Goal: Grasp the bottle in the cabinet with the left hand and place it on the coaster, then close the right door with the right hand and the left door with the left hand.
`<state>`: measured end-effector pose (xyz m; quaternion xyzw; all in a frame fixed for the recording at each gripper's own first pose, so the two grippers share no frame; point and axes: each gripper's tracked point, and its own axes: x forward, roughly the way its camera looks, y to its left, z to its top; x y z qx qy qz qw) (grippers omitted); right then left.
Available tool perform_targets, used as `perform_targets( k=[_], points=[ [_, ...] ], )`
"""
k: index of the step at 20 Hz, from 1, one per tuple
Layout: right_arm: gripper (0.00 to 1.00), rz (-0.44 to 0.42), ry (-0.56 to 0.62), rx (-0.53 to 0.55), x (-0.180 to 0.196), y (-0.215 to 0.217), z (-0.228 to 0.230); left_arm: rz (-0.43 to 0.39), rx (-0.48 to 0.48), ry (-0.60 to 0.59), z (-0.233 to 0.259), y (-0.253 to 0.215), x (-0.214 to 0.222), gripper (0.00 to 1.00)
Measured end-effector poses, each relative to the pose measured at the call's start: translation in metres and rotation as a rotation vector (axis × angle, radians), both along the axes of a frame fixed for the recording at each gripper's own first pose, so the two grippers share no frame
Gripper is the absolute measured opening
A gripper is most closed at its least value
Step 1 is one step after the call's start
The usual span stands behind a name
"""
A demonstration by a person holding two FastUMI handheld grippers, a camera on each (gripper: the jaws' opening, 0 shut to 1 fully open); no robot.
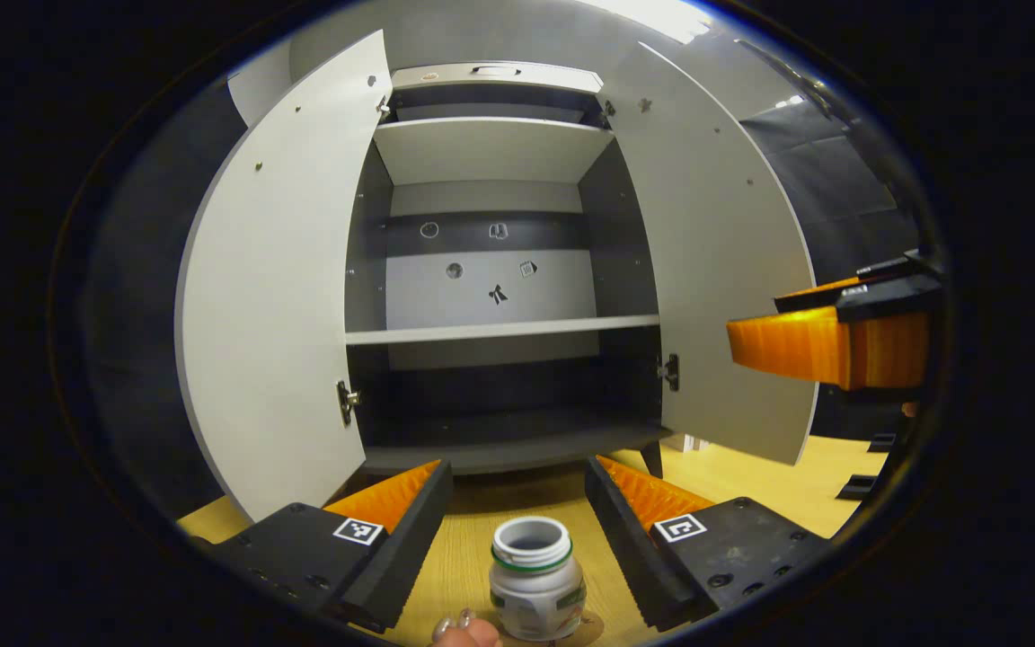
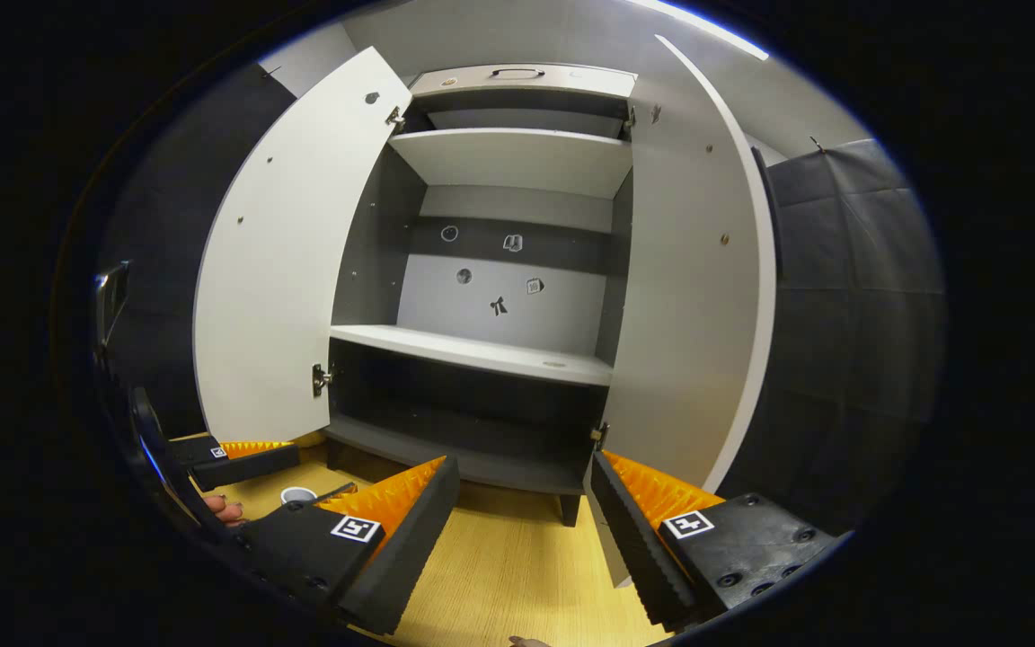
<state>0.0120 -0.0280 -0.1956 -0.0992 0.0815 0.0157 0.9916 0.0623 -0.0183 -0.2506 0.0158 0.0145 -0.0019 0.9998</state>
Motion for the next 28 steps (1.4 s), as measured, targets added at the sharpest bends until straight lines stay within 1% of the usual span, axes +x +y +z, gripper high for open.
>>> perform_targets(
  k=[2,5,7,8,9,10,12,13,14,15,17,18,20,22,25,27,28],
  points=[
    [0.98,-0.037,-0.035,0.020,-0.002,-0.006,0.034,-0.009,-0.023,-0.013,0.040,0.003,-0.005,0.94],
    [0.98,-0.110,-0.063,0.059,-0.008,-0.015,0.075,-0.030,-0.008,-0.028,0.094,0.013,-0.025,0.94],
    [0.98,-0.175,-0.085,0.056,-0.014,-0.028,0.103,-0.039,-0.005,-0.018,0.121,0.027,-0.042,0.94],
    [0.94,-0.206,-0.113,0.052,-0.018,-0.035,0.118,-0.051,-0.011,-0.010,0.131,0.032,-0.053,0.94],
    [0.98,-0.234,-0.146,0.050,-0.023,-0.043,0.134,-0.059,-0.009,-0.005,0.140,0.038,-0.064,0.94],
    [0.98,-0.257,-0.173,0.051,-0.026,-0.051,0.147,-0.056,0.005,-0.004,0.150,0.047,-0.074,0.94],
    [0.97,-0.299,-0.185,0.048,-0.031,-0.071,0.160,-0.025,0.036,0.004,0.162,0.071,-0.089,0.94],
    [0.98,-0.318,-0.190,0.045,-0.031,-0.083,0.165,-0.012,0.031,0.005,0.167,0.080,-0.097,0.93],
    [0.94,-0.346,-0.195,0.040,-0.030,-0.099,0.169,0.002,0.011,-0.001,0.173,0.089,-0.103,0.94],
    [0.97,-0.375,-0.191,0.035,-0.029,-0.116,0.169,0.017,-0.018,0.000,0.178,0.097,-0.107,0.94],
    [0.98,-0.402,-0.203,0.035,-0.021,-0.140,0.176,0.077,-0.067,0.000,0.185,0.120,-0.114,0.94],
    [0.98,-0.404,-0.207,0.032,-0.014,-0.149,0.178,0.123,-0.070,-0.006,0.189,0.135,-0.115,0.94],
    [0.98,-0.393,-0.206,0.021,0.000,-0.164,0.178,0.233,-0.037,-0.014,0.196,0.169,-0.114,0.93],
    [0.98,-0.361,-0.208,0.024,0.015,-0.169,0.179,0.329,-0.005,-0.030,0.207,0.195,-0.114,0.94],
    [0.98,-0.267,-0.182,0.066,0.034,-0.160,0.172,0.420,-0.011,-0.051,0.217,0.216,-0.122,0.94],
    [0.98,-0.223,-0.166,0.066,0.042,-0.158,0.166,0.474,-0.003,-0.044,0.216,0.225,-0.127,0.94],
    [0.95,-0.199,-0.156,0.082,0.046,-0.157,0.165,0.502,0.009,-0.036,0.214,0.229,-0.131,0.94]
  ],
)
